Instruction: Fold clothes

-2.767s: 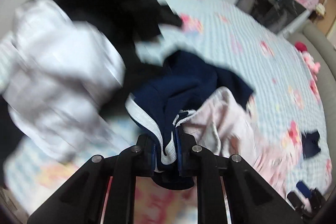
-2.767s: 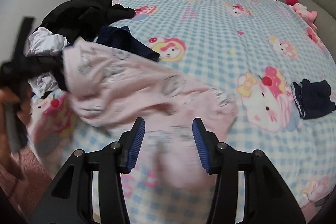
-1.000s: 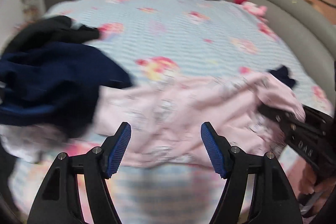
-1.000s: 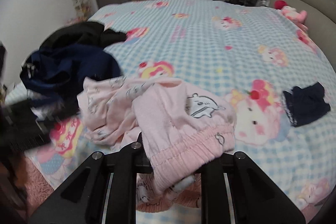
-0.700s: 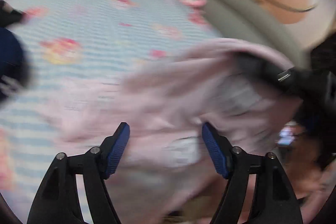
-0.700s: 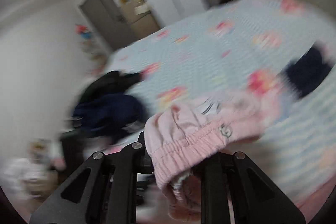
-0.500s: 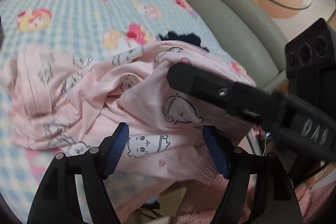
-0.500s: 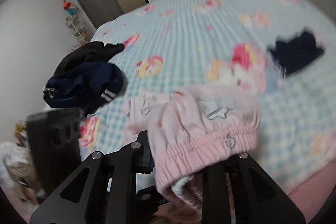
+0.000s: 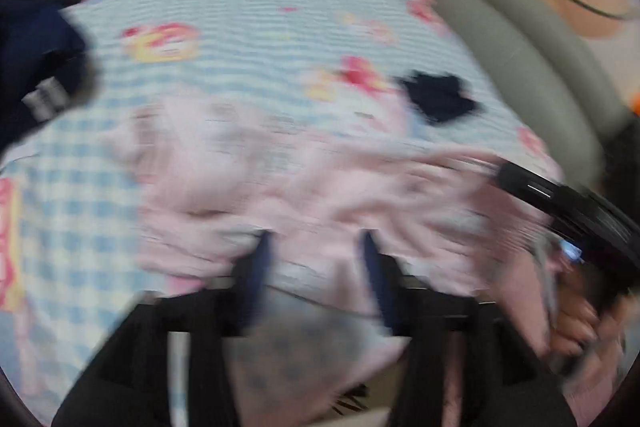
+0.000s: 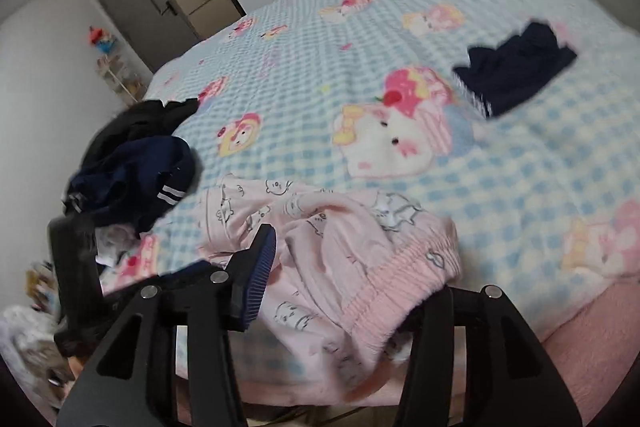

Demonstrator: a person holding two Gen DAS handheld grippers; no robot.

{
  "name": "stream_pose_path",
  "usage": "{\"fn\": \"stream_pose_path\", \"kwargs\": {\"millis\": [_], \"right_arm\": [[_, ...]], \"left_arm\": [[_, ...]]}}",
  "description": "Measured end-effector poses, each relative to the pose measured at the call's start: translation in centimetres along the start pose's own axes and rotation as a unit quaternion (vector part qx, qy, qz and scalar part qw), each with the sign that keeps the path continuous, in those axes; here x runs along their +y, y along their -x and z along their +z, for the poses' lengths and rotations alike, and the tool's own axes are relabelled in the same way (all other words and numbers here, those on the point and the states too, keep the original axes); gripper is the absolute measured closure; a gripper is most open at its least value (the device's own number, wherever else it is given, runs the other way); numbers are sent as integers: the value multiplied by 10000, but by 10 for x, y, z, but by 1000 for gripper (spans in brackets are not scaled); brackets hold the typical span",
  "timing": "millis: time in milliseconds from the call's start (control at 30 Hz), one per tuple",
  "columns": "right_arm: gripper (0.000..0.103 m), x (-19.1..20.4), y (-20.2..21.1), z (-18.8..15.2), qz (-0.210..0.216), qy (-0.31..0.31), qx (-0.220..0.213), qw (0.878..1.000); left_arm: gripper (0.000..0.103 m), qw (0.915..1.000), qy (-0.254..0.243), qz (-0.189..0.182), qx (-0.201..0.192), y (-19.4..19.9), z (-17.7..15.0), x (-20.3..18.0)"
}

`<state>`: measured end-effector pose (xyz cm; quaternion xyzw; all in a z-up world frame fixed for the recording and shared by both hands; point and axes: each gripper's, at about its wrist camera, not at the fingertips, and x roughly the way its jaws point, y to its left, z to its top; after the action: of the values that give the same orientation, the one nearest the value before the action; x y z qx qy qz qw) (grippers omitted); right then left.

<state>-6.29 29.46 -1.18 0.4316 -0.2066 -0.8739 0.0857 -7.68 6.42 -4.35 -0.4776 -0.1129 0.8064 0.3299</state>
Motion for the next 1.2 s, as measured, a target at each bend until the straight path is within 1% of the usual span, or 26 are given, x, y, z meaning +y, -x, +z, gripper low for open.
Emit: {"fn": "stream_pose_path", "kwargs": {"millis": [33,67,100,133,233,267,300,367,400,467,500,633,700,733,767,800,833,867,900,967,1033,1067,1133,1200], "right_arm": [[54,-4,-1,0,92,-94,30,9999],[54,-5,-2,-1,111,-118,43,9999],[54,-6,-2,-2,94,-100,50,9999],[54,-6,-1,-4,97,-89,56,9999],[54,-7,3,-8,171,-79,70,9998],[54,-8,4,-9,158,-76,68,9998],[54,-9,5,-10,111,-74,58,9999],[54,-13,7,-12,23,-74,56,10000],[54,-15,6,-13,-9,-82,78,9999],[54,-18,4,-17,-51,-103,128,9999],[54,-17,3,-18,-83,-68,152,9998],[54,-7,-5,-23,-270,253,236,9990],[51,-2,-8,-25,-363,414,277,9981],[48,0,-10,-26,-410,494,298,9975],[46,4,-13,-29,-584,645,311,9957],[46,7,-17,-33,-903,866,319,9916],[46,10,-20,-36,-1242,1088,327,9857],[46,11,-23,-39,-1491,1256,333,9803],[46,8,-24,-40,-1587,1299,336,9782],[46,1,-23,-40,-1653,1247,338,9777],[46,-5,-22,-41,-1686,1187,349,9779],[46,-6,-23,-41,-1651,1159,368,9788],[46,-4,-24,-44,-1596,1223,400,9788],[46,-1,-26,-48,-1375,1342,478,9802]], "left_arm": [[29,9991,-129,-404,32,1,-6,-14],[28,9976,-257,-640,98,-5,-9,-28],[28,9966,-419,-677,209,-13,-12,-42],[28,9959,-610,-562,351,-25,-13,-57],[28,9941,-802,-367,633,-58,-18,-78],[34,9933,-853,-310,721,-69,-19,-84],[52,9937,-854,-172,711,-74,-20,-85],[67,9946,-820,168,616,-78,-19,-83],[72,9946,-802,338,568,-81,-19,-82],[79,9930,-736,795,462,-75,-18,-73],[82,9925,-666,945,402,-70,-17,-66],[83,9893,-342,1412,149,-51,-12,-36],[83,9862,-179,1644,22,-41,-10,-21],[83,9843,-97,1759,-41,-36,-8,-14],[83,9822,-16,1874,-105,-31,-7,-7],[83,9799,66,1989,-168,-26,-6,1],[83,9784,144,2052,-212,-22,-6,7],[83,9778,228,2069,-247,-19,-7,12],[83,9773,313,2077,-280,-15,-8,18],[83,9747,446,2162,-351,-8,-10,26],[83,9689,556,2369,-456,-7,-10,34],[80,9655,620,2475,-525,-6,-11,37],[80,9598,828,2595,-676,4,-14,44],[80,9542,1020,2676,-868,15,-17,51]]}}
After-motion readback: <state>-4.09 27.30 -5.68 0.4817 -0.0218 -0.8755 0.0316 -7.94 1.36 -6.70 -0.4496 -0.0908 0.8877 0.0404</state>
